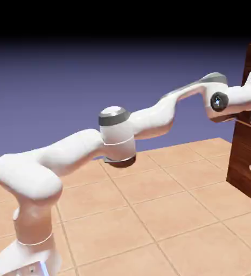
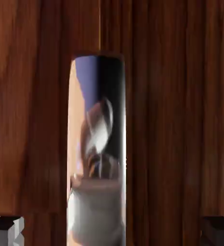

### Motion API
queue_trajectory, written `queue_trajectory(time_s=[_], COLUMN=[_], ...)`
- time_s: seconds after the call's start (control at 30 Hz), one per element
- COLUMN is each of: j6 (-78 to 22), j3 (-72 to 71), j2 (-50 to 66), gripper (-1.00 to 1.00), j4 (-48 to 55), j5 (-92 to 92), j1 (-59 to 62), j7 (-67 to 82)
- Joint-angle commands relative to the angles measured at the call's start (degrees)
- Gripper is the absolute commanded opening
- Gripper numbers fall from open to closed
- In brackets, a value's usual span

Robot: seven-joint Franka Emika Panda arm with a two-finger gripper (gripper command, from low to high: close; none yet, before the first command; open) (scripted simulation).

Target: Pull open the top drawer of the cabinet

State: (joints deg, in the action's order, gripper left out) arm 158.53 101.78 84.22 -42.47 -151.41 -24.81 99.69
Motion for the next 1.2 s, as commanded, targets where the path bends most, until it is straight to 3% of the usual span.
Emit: queue_trajectory(time_s=[0.0, 1.17], j6=[0.0, -28.0], j3=[0.0, 4.2], j2=[0.0, 1.0], gripper=[-1.00, -1.00], j4=[0.0, -70.6], j5=[0.0, -6.6], j1=[0.0, -41.9], j7=[0.0, 18.5])
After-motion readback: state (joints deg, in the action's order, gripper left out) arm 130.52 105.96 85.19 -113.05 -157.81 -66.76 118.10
